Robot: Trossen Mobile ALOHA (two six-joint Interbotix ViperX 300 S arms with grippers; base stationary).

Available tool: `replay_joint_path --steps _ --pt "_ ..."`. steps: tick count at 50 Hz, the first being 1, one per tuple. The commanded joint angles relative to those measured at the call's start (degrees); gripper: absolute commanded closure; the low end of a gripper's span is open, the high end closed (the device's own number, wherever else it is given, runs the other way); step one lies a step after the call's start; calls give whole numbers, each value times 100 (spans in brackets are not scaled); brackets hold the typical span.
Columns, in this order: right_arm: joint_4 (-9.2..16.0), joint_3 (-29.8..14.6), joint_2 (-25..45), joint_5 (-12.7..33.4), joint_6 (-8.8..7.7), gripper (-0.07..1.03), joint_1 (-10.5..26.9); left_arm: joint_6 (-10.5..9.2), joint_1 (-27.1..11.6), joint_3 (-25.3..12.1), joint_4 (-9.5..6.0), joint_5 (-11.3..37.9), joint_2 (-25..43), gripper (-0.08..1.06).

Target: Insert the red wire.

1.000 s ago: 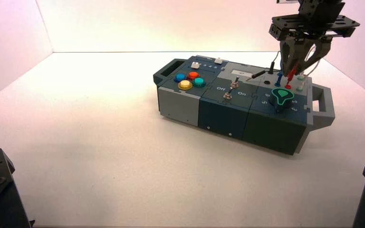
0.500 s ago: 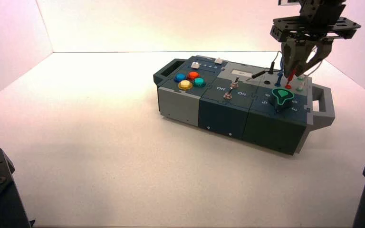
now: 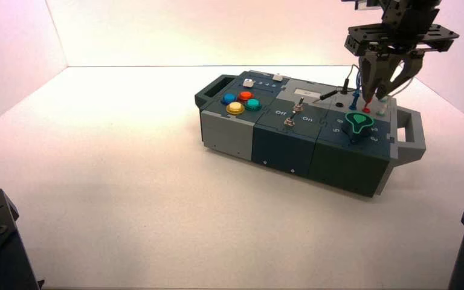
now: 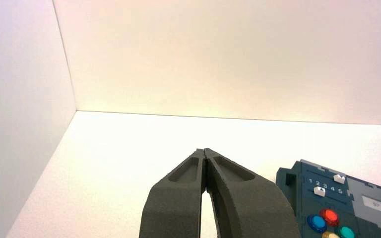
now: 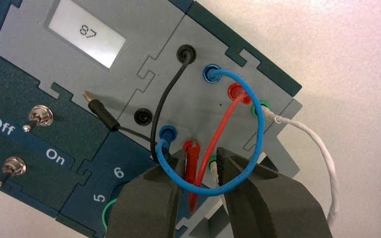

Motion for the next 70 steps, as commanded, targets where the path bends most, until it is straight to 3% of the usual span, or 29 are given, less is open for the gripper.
replay_joint_path --steps 1,34,50,54,70 --pt "-18 -176 -53 -35 9 61 -35 26 -18 -158 9 -70 35 101" --pt "0 -202 18 -44 0 68 -26 26 35 -167 9 -97 26 101" --pt "9 -176 167 -35 0 88 -35 26 53 -158 9 -97 0 101" --pt "9 -176 211 -9 0 99 -35 26 79 -158 9 -97 -26 101" --pt "9 -202 167 -9 18 99 -35 26 114 -149 9 -97 -105 101"
